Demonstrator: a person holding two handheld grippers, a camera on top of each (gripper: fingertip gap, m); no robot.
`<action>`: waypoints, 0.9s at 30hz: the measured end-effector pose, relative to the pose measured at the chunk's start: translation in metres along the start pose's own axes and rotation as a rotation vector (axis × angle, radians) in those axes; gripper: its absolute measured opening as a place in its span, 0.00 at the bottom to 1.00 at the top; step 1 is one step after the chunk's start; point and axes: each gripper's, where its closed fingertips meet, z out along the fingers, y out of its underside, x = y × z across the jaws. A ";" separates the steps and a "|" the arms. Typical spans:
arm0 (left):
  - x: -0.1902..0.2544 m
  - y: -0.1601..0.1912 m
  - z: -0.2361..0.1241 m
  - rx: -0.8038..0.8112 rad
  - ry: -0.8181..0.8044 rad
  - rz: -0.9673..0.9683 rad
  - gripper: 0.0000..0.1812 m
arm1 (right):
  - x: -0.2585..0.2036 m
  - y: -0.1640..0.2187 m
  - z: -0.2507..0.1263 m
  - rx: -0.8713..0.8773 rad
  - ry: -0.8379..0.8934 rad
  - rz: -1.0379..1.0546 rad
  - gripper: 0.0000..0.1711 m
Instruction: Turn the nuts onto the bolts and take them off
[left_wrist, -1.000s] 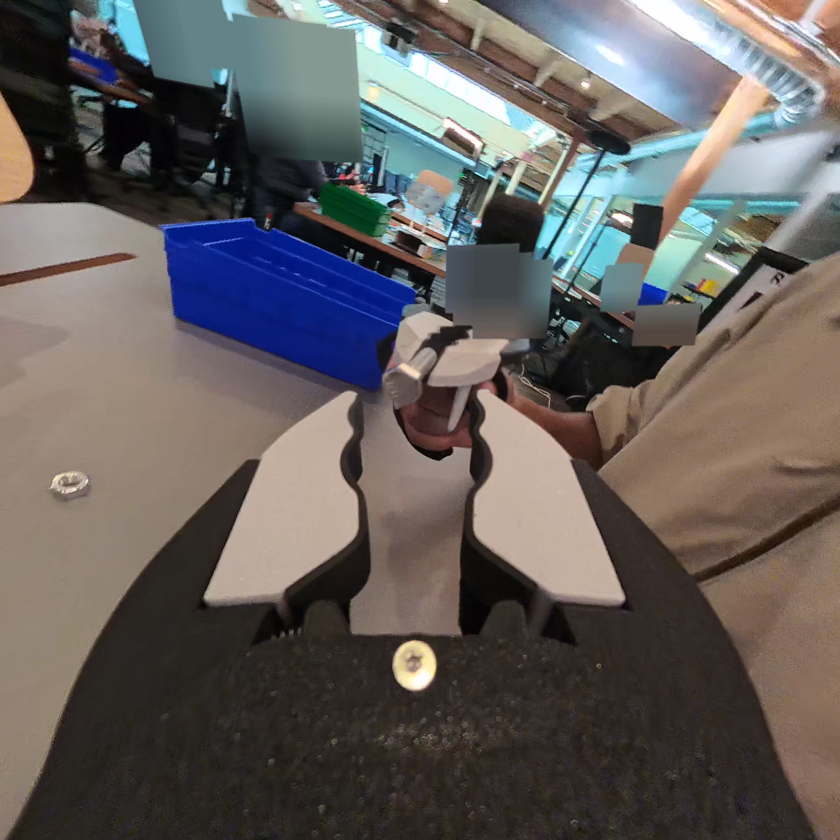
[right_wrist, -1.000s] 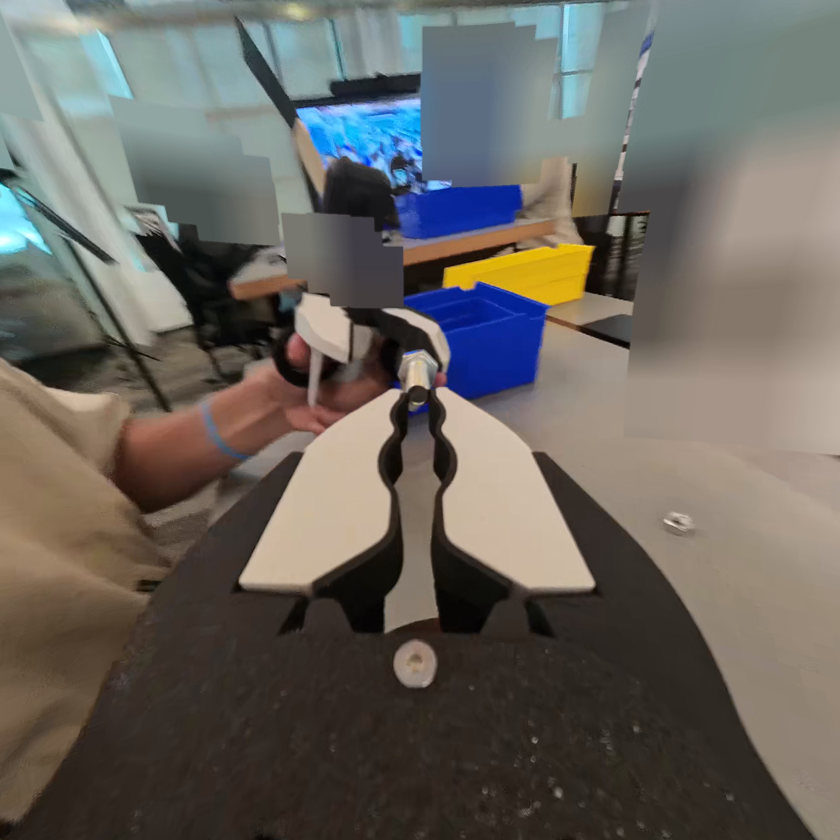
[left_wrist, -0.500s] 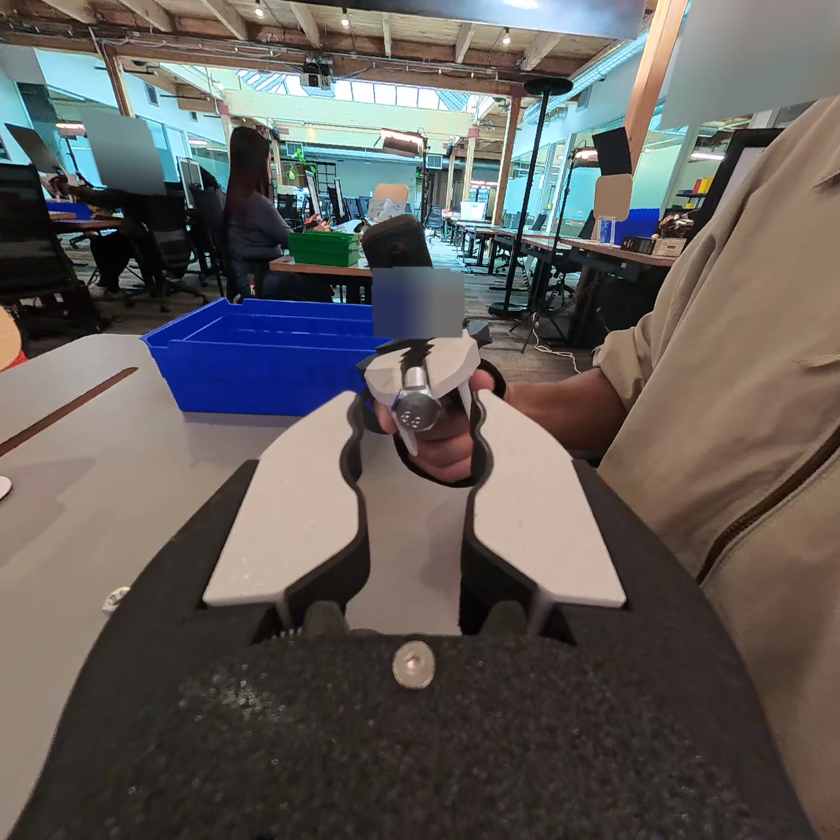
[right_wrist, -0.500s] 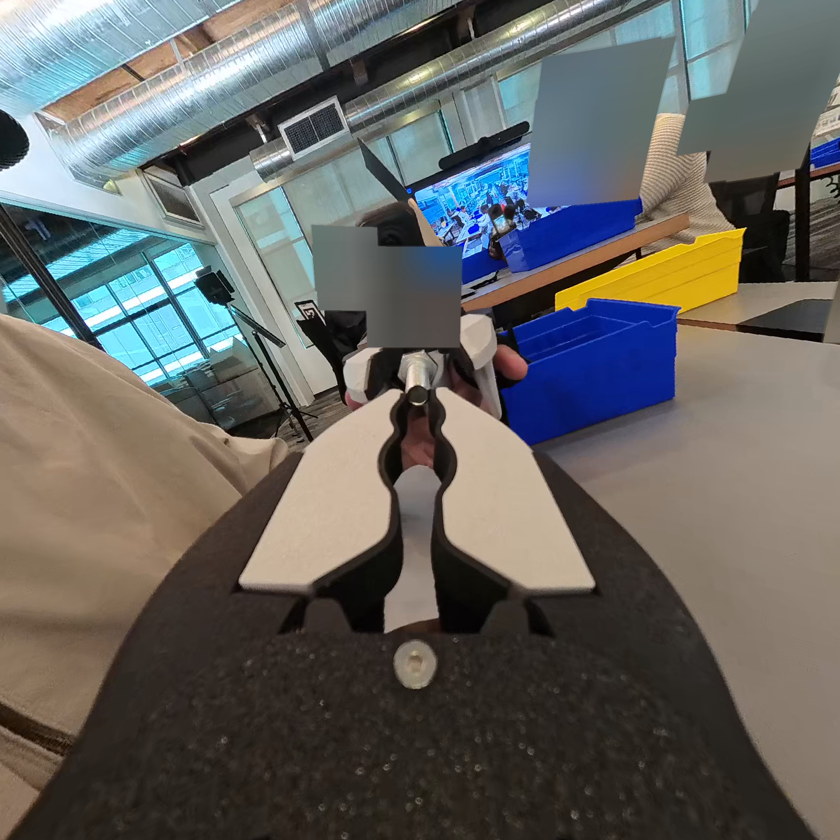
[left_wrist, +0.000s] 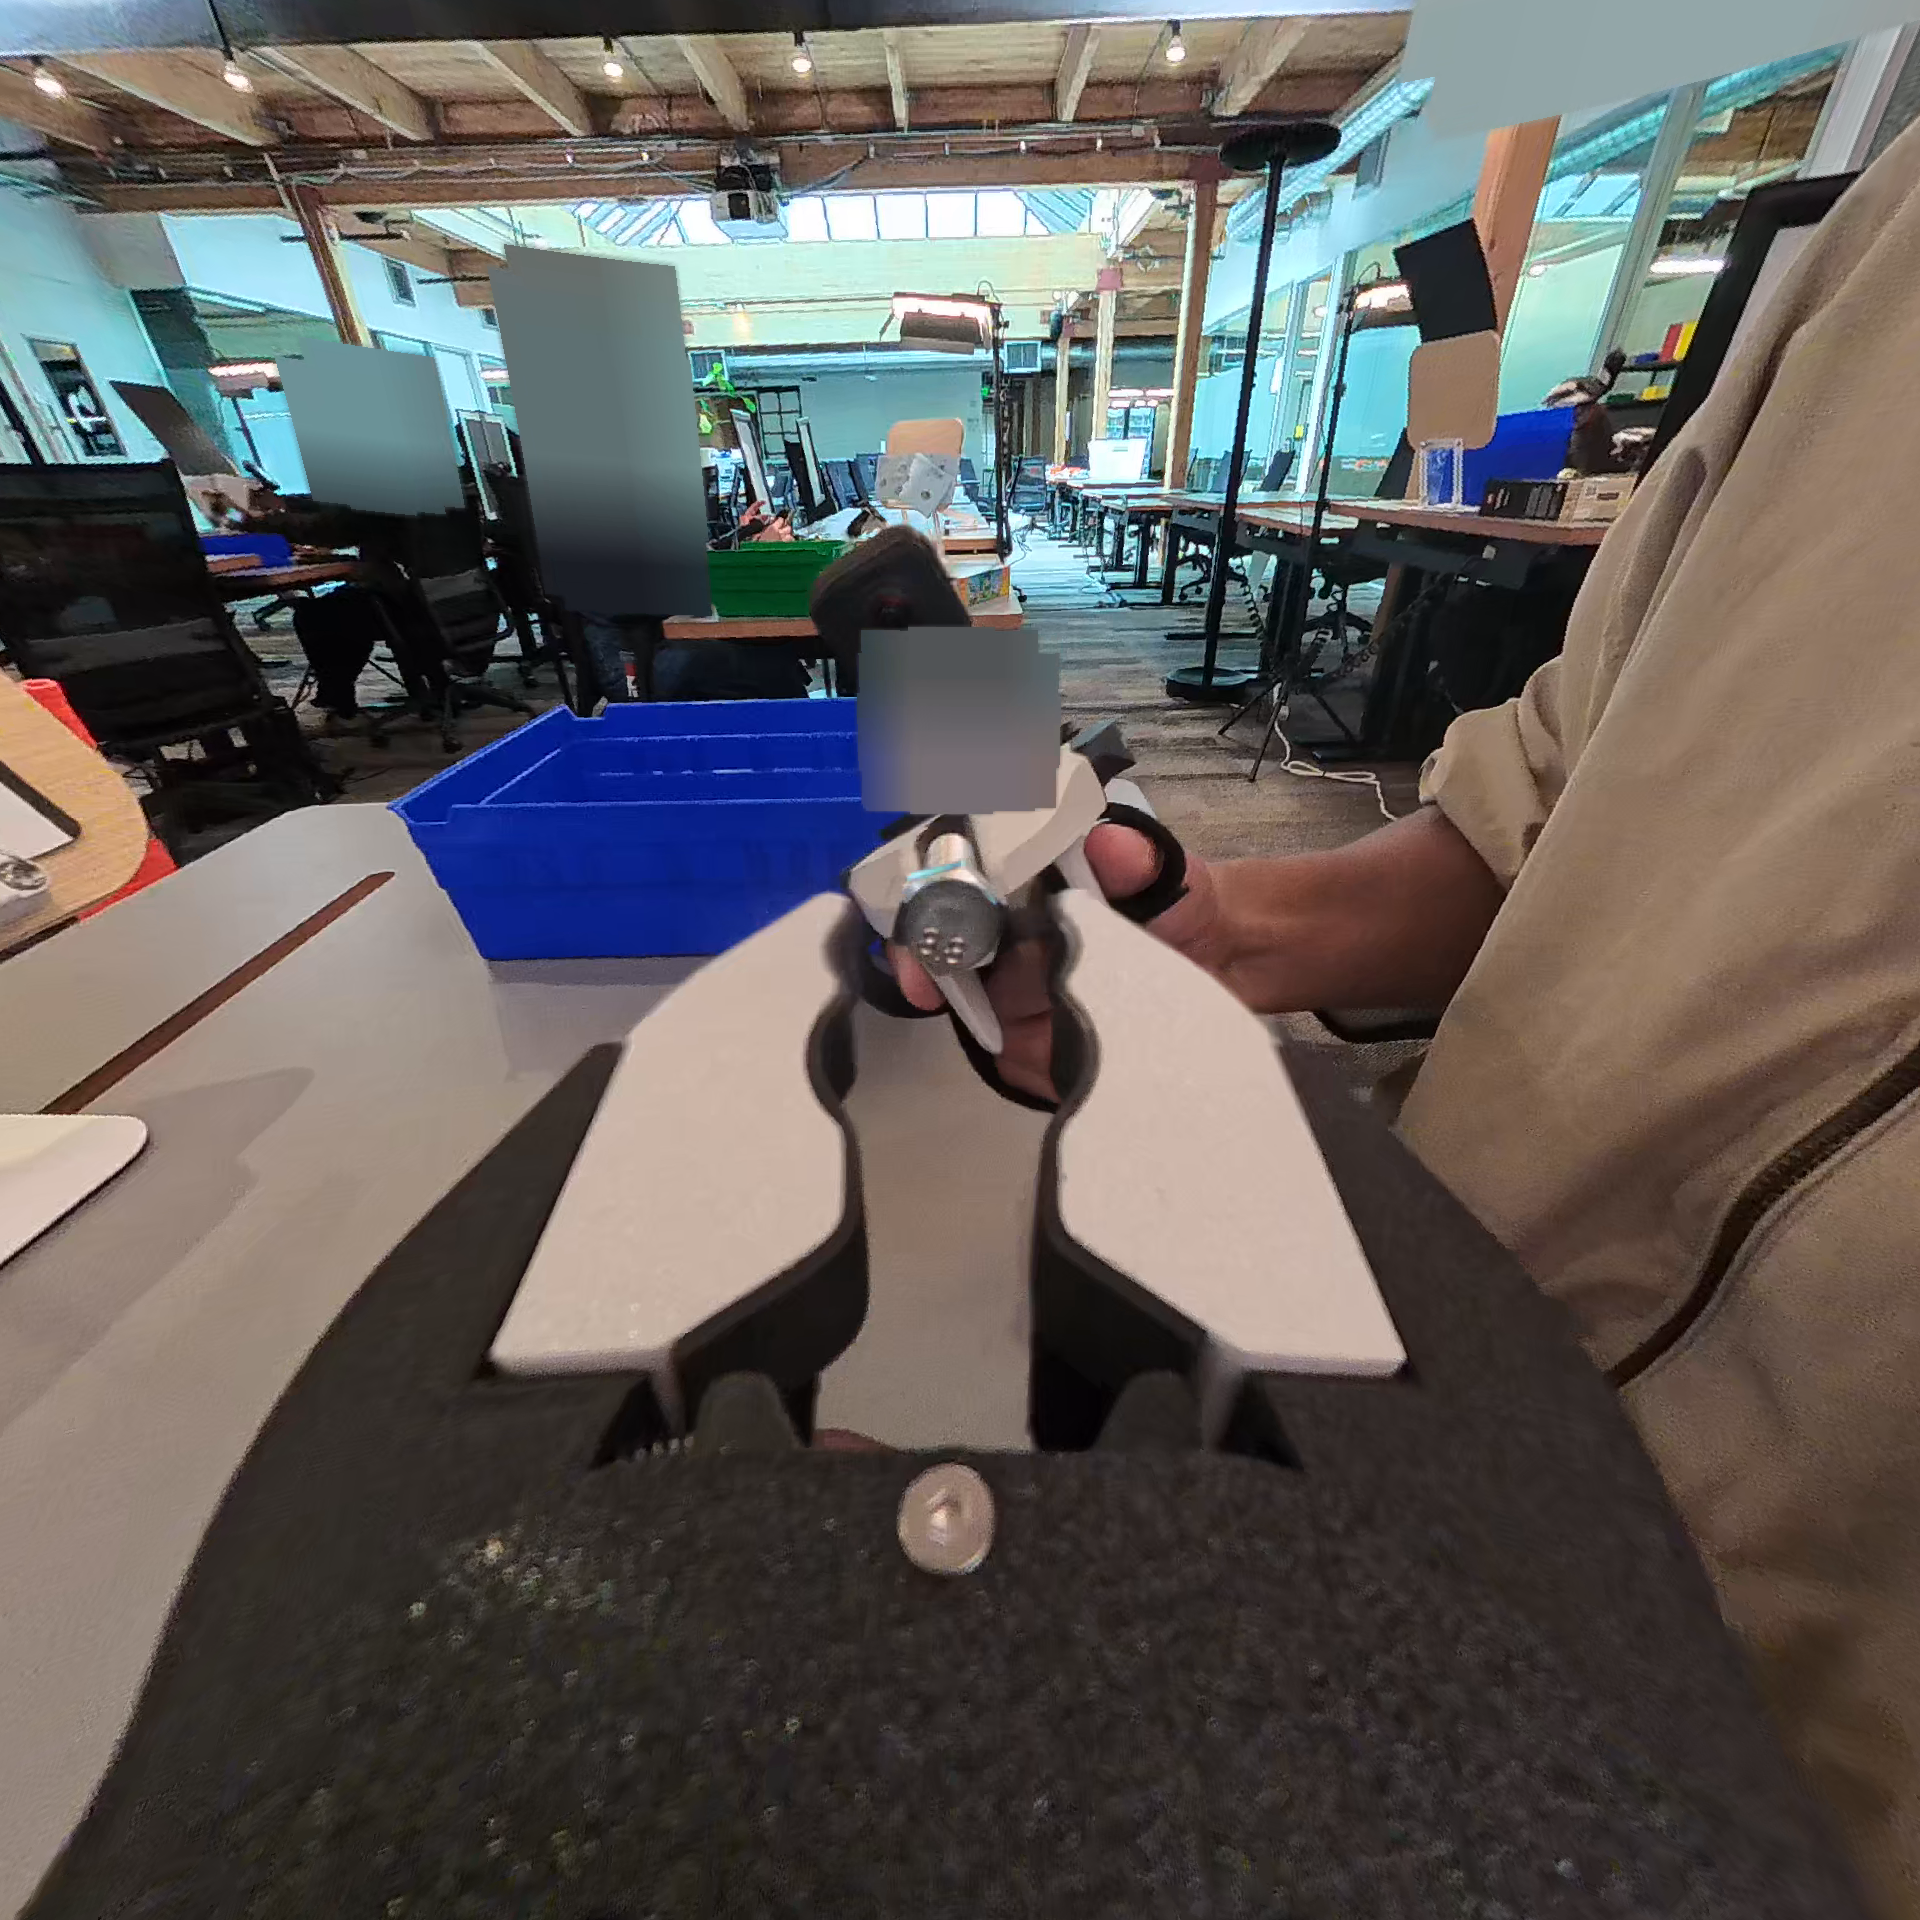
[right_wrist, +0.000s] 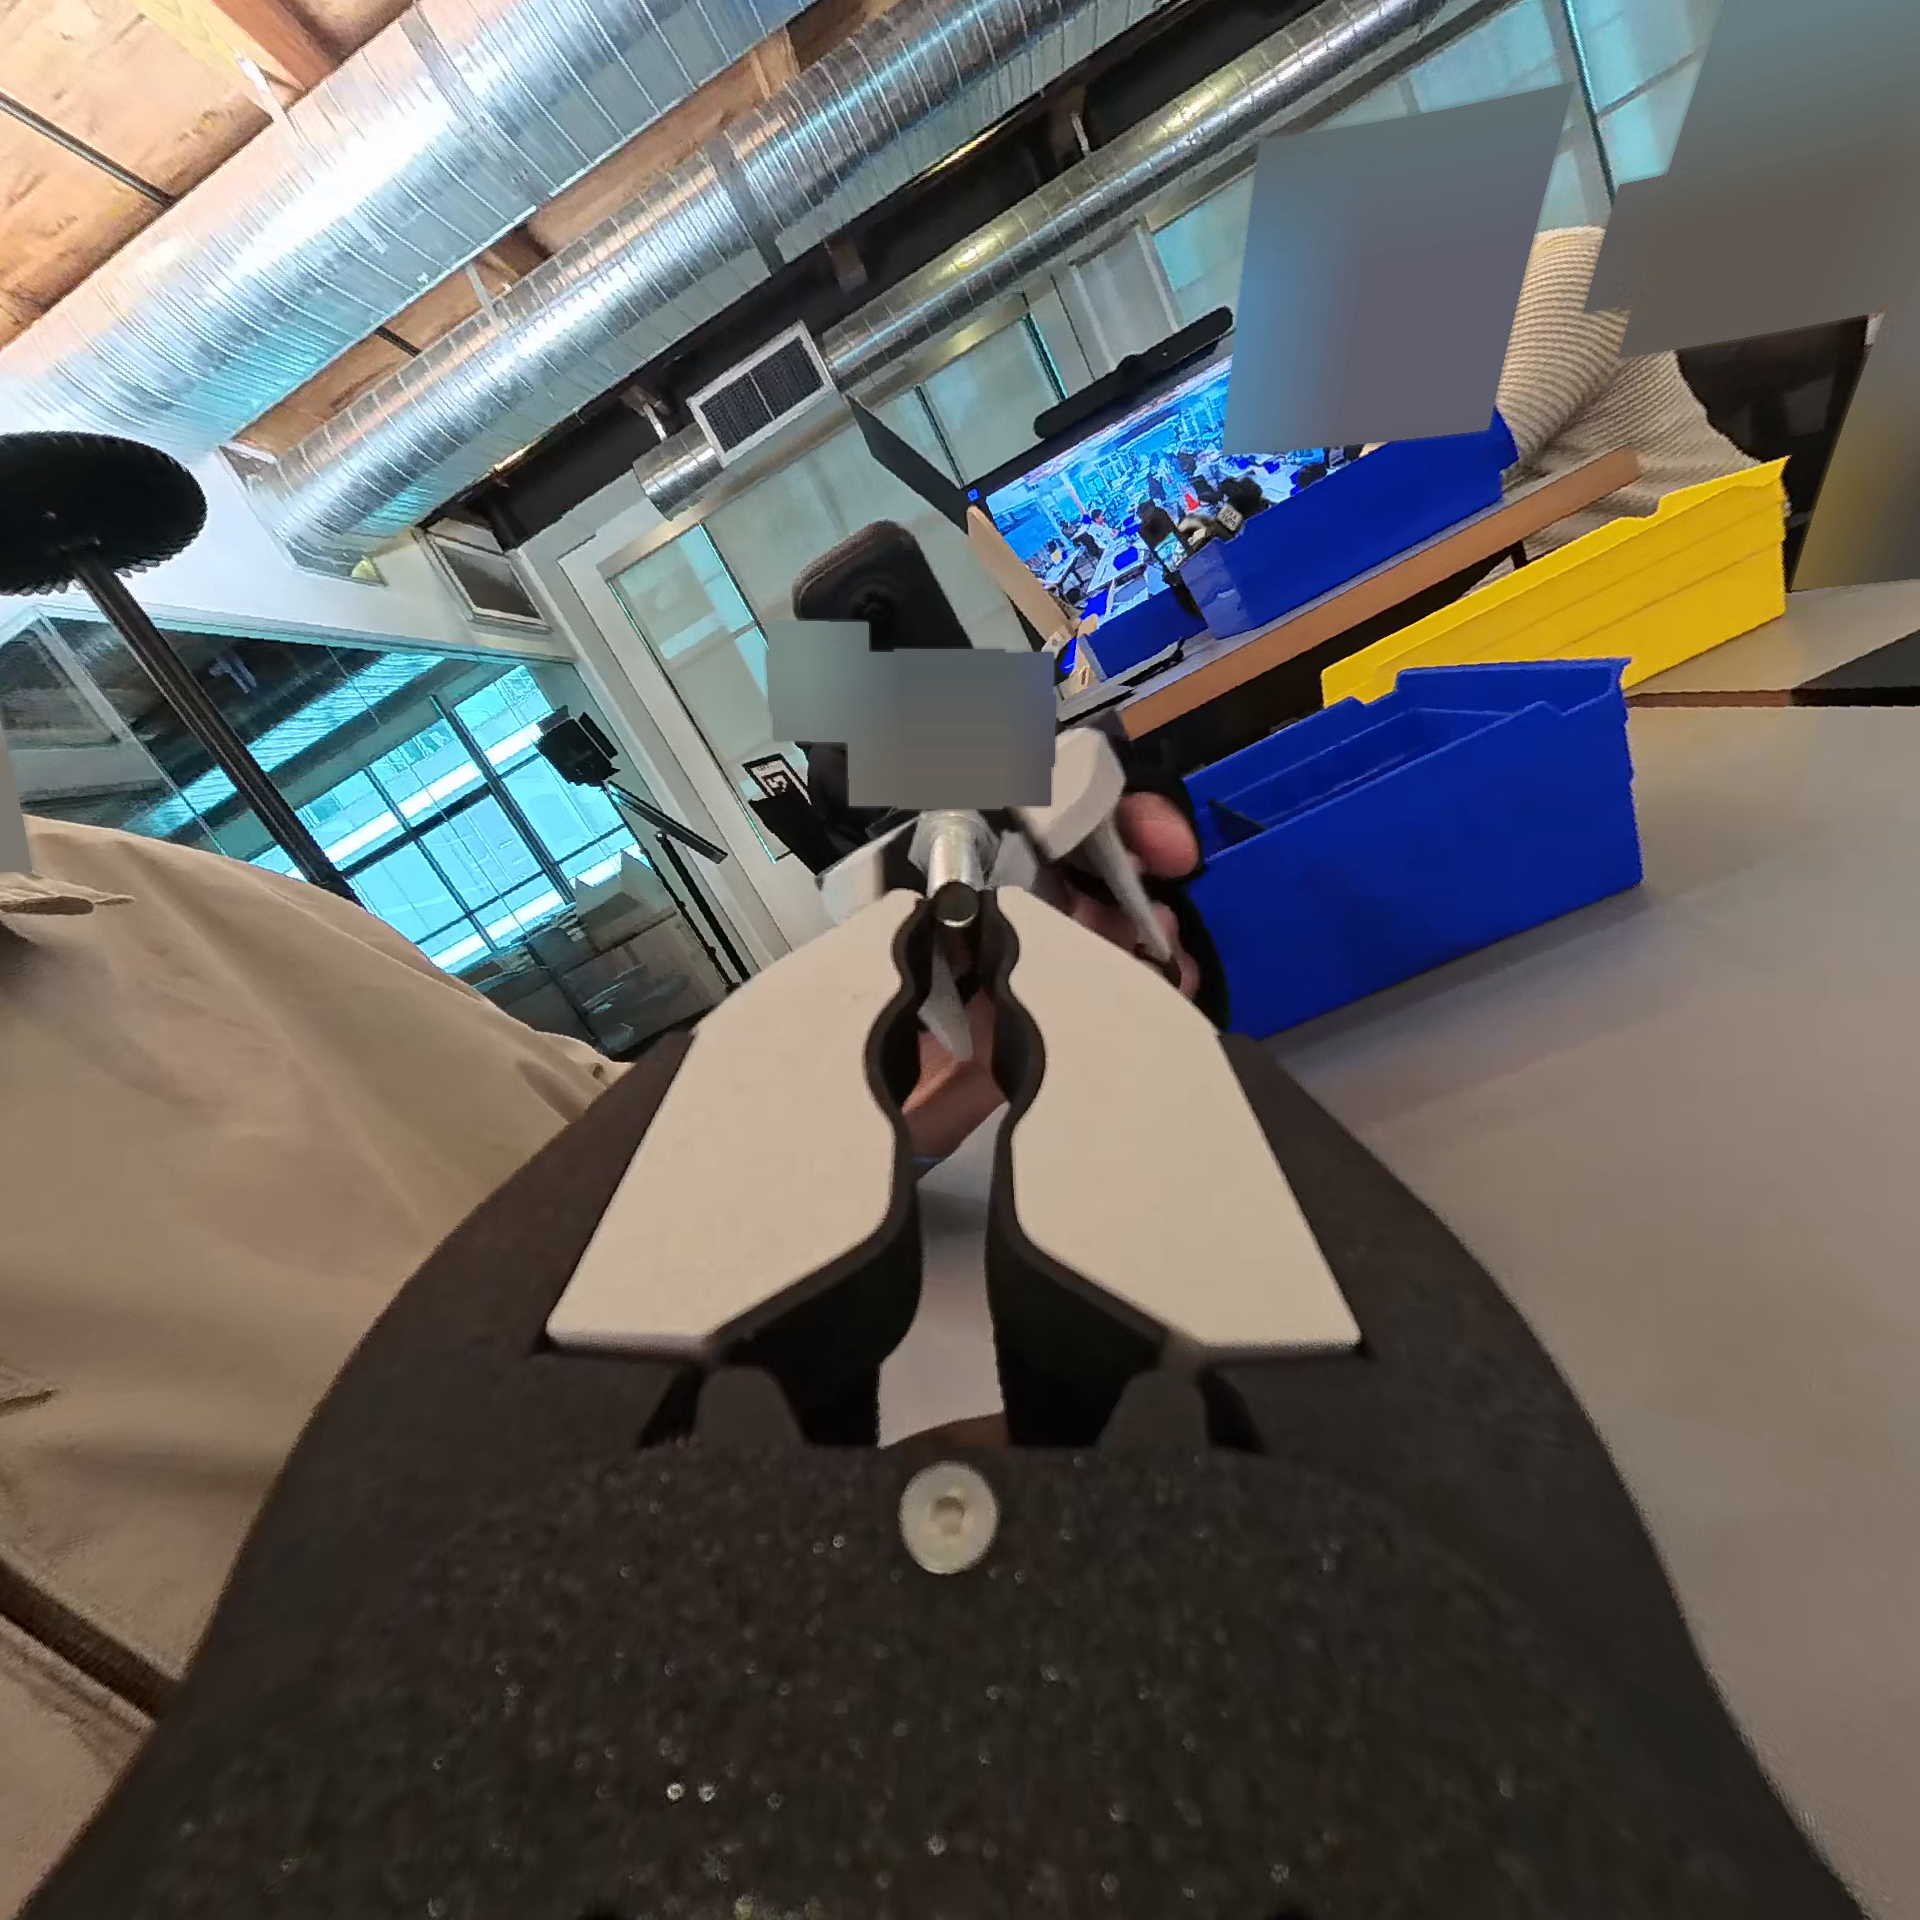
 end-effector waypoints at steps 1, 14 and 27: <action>0.001 0.000 0.000 0.002 0.000 0.015 0.11 | -0.001 0.000 0.000 0.000 -0.007 0.006 0.05; -0.002 0.006 -0.005 -0.017 0.004 0.001 0.10 | 0.004 0.004 0.003 -0.043 0.030 0.001 0.05; -0.008 0.049 -0.004 -0.241 0.006 -0.001 0.10 | 0.025 0.021 -0.003 -0.304 0.191 -0.116 0.05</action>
